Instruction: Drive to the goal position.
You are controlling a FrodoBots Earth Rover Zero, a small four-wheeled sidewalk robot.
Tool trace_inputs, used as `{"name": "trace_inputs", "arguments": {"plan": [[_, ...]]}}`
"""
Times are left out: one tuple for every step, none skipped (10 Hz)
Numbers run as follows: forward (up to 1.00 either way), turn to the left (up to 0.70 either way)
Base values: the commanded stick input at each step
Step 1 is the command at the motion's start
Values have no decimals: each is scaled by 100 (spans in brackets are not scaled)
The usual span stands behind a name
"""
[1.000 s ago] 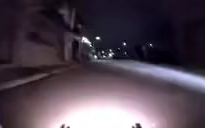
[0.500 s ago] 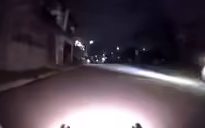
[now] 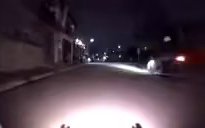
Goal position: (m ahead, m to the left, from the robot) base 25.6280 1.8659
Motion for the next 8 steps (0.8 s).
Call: {"name": "trace_inputs", "arguments": {"plan": [[100, 0], [100, 0], [100, 0], [100, 0], [100, 0], [100, 0], [100, 0], [100, 0]]}}
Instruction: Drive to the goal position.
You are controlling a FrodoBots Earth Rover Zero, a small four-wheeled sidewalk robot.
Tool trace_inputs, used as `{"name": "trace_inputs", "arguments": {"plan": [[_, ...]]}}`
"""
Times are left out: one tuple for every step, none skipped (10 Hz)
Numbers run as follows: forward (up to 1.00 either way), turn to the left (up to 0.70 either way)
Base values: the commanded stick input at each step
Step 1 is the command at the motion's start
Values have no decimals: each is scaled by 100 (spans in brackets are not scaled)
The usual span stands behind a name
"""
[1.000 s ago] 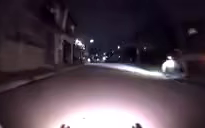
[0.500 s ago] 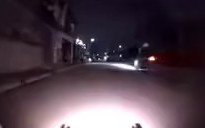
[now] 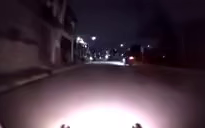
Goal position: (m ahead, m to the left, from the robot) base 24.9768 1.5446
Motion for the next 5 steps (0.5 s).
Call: {"name": "trace_inputs", "arguments": {"plan": [[100, 0], [100, 0], [100, -20], [100, -40], [100, -40]]}}
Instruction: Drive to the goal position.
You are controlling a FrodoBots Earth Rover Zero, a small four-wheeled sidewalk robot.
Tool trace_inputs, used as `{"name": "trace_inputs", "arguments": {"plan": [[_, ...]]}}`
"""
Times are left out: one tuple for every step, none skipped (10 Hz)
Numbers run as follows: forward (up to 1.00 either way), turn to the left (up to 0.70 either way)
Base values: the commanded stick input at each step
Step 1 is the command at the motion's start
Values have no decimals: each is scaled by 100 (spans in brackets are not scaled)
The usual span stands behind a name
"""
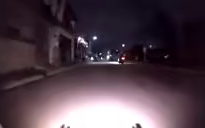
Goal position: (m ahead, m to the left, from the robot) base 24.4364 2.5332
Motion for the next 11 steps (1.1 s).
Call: {"name": "trace_inputs", "arguments": {"plan": [[100, -35], [100, -7], [100, 0], [100, 0], [100, 0], [100, 0], [100, 0], [100, 0], [100, 0], [100, 0], [100, 0]]}}
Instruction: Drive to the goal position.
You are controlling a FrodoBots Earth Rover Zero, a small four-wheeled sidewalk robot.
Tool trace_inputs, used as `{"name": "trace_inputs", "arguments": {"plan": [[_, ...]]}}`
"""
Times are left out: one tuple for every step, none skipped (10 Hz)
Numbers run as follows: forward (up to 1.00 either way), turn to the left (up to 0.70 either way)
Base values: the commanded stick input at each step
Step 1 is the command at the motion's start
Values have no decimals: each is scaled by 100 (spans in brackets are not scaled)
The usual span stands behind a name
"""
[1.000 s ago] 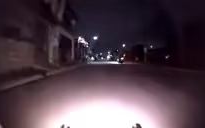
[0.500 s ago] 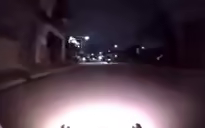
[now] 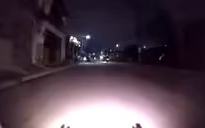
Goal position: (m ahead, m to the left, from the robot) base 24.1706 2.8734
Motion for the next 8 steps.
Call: {"name": "trace_inputs", "arguments": {"plan": [[100, 0], [100, 0], [100, 0], [100, 0], [100, 0], [100, 0], [100, 0], [100, 0]]}}
